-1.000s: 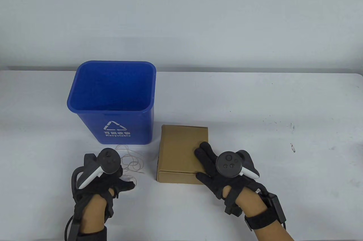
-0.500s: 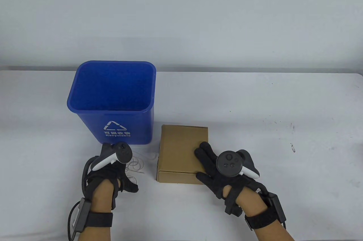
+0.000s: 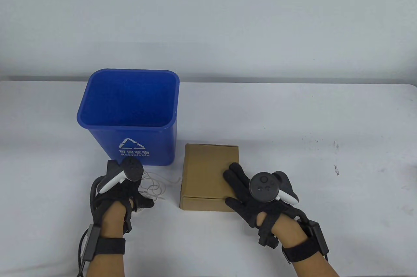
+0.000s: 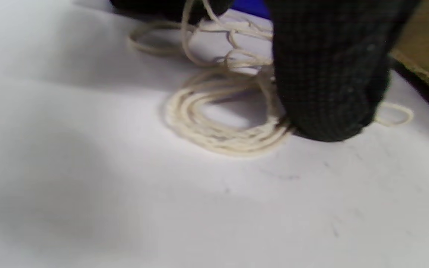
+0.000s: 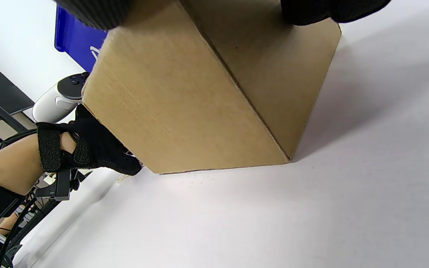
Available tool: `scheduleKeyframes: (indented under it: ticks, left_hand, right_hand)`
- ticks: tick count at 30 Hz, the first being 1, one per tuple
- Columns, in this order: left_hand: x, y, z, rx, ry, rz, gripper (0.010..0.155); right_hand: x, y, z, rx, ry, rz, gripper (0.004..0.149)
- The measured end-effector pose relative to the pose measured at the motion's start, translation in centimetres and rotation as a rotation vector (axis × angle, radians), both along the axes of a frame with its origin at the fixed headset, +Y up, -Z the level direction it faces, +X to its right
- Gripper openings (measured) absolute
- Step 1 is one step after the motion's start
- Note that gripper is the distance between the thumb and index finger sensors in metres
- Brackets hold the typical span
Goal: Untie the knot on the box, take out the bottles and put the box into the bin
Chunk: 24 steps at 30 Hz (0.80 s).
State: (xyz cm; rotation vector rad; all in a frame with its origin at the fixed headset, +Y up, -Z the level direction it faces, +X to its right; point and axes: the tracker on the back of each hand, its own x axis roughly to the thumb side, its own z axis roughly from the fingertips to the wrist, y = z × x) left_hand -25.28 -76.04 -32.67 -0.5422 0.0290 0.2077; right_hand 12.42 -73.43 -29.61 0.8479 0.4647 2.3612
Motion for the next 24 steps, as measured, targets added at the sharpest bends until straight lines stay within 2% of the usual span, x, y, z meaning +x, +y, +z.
scheduleKeyframes:
  ticks: [6, 11, 15, 20, 24]
  left_hand:
    - [0.3, 1.1, 0.1, 0.148, 0.020, -0.038, 0.071]
    - [1.4, 1.4, 0.1, 0.167, 0.035, -0.059, 0.041]
    - [2.4, 1.7, 0.5, 0.215, 0.009, -0.093, 0.037]
    - [3.4, 1.0, 0.9, 0.196, -0.020, -0.137, 0.041]
    - [4.3, 0.6, 1.0, 0.231, -0.105, -0.214, 0.043]
  right_hand:
    - [0.0, 0.0, 0.0, 0.000, -0.002, -0.004, 0.077]
    - [0.0, 0.0, 0.0, 0.001, -0.004, -0.005, 0.077]
    - [0.0, 0.0, 0.0, 0.002, -0.006, -0.006, 0.077]
    - [0.0, 0.0, 0.0, 0.006, -0.008, -0.007, 0.077]
    - [0.0, 0.0, 0.1, 0.009, -0.010, -0.005, 0.077]
